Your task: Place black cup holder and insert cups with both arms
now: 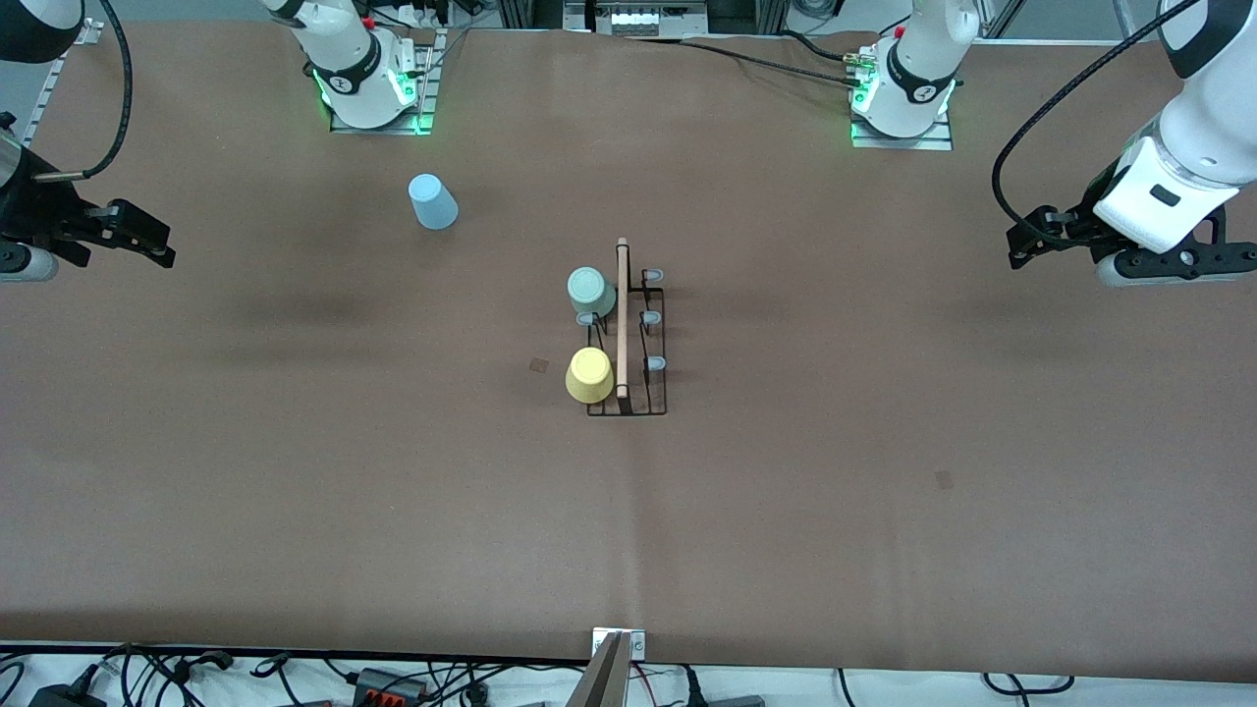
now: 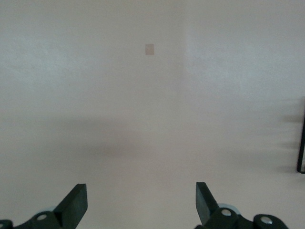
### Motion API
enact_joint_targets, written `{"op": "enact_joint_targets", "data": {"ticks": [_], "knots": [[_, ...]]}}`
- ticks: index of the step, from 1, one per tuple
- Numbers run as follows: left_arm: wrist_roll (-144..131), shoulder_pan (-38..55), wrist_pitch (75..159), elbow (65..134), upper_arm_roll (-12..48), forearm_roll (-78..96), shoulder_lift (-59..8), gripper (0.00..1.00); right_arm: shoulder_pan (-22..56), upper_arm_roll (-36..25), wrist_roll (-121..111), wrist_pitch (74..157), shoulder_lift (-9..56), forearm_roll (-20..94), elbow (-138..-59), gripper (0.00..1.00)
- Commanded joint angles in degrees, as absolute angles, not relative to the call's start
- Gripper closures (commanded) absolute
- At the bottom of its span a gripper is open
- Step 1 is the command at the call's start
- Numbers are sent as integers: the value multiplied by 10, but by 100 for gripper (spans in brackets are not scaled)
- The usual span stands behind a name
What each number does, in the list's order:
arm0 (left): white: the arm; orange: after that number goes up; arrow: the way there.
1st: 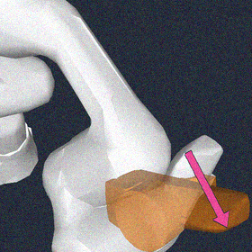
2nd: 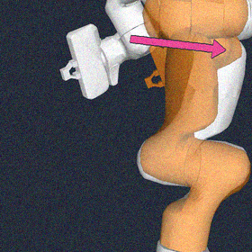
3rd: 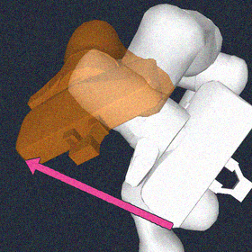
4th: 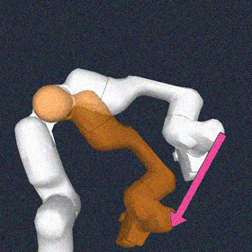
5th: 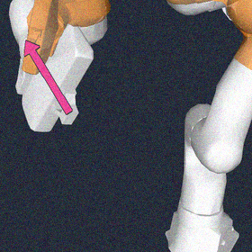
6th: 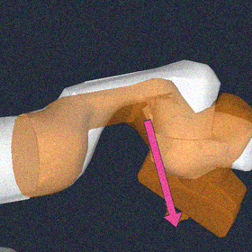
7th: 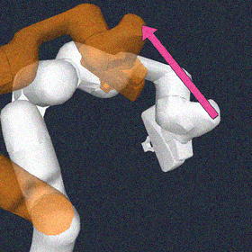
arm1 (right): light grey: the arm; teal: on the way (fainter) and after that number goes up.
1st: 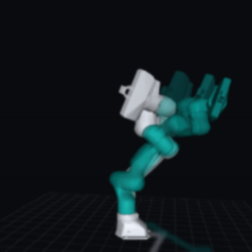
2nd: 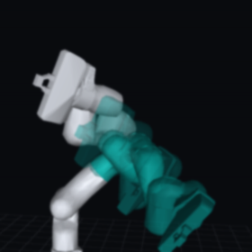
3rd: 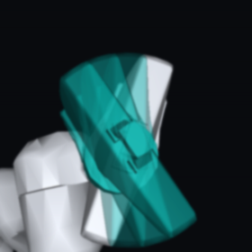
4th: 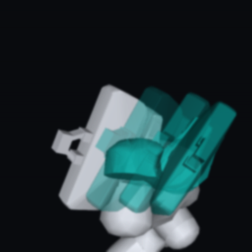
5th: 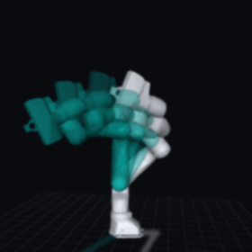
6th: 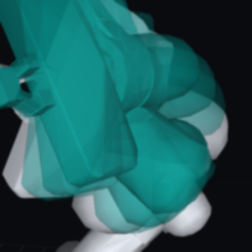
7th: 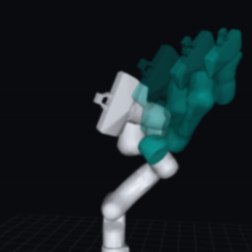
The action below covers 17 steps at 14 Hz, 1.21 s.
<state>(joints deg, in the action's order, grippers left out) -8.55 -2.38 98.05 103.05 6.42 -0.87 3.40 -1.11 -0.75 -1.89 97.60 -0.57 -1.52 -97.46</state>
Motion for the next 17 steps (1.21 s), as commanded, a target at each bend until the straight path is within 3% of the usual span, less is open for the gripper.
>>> {"op": "enact_joint_targets", "data": {"ticks": [1, 17], "knots": [[-78, -29, 964, 1014, 62, 4, 28, 0, 11, -32, -26, 974, -6, -5, -973, 0], [-76, -29, 963, 1014, 62, 4, 28, 0, 17, -31, -18, 983, -48, -9, -1025, 0]]}}
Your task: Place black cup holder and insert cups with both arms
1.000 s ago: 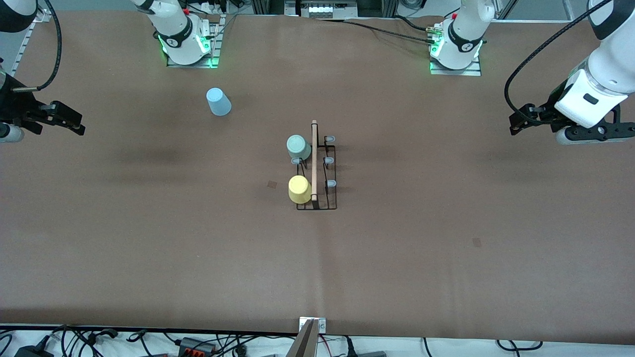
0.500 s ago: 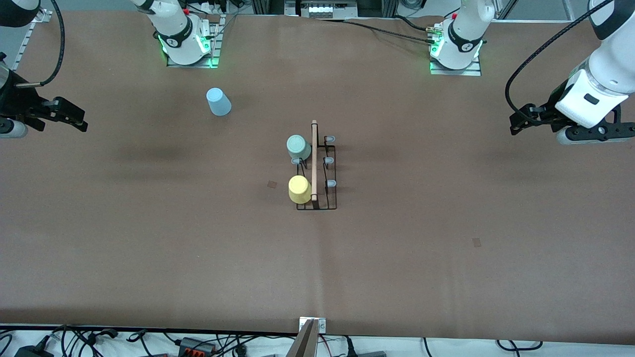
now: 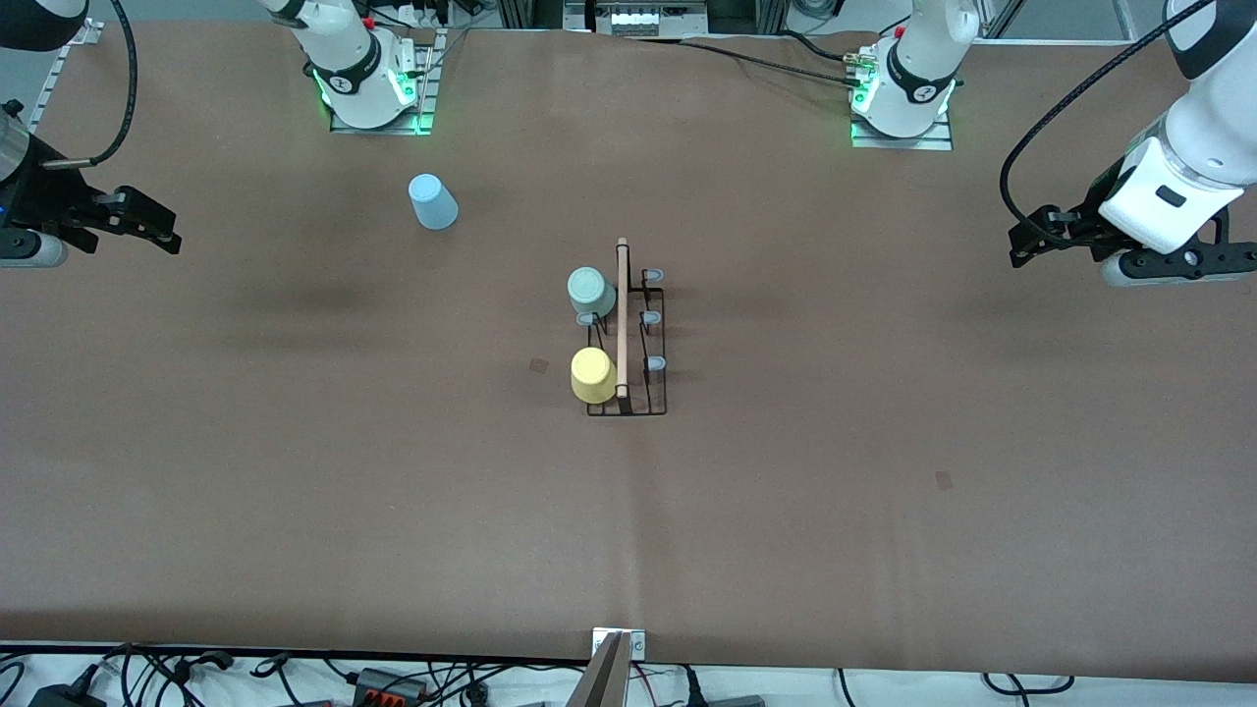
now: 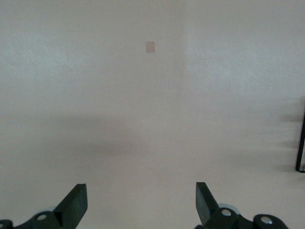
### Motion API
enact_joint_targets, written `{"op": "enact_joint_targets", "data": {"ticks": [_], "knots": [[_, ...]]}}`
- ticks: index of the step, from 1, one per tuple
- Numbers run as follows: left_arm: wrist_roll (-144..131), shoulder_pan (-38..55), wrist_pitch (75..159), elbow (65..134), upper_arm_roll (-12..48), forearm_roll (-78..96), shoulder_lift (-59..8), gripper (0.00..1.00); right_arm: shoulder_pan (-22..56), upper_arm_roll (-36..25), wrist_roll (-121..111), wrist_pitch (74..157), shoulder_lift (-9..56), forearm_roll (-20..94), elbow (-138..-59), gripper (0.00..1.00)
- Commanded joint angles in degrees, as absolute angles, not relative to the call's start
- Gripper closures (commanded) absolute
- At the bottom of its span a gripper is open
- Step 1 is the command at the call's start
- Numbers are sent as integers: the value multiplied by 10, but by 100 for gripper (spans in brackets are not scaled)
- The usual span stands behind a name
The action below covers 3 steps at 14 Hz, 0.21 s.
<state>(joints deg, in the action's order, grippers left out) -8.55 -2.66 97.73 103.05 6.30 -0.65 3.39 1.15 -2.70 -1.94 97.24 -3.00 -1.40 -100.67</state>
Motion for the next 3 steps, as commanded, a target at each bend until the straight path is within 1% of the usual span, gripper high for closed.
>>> {"op": "enact_joint_targets", "data": {"ticks": [1, 3], "knots": [[-76, -28, 963, 1013, 62, 4, 28, 0, 17, -32, -18, 983, -48, -8, -1025, 0], [-76, -29, 963, 1013, 62, 3, 28, 0, 17, -32, -16, 987, -48, -6, -1025, 0]]}}
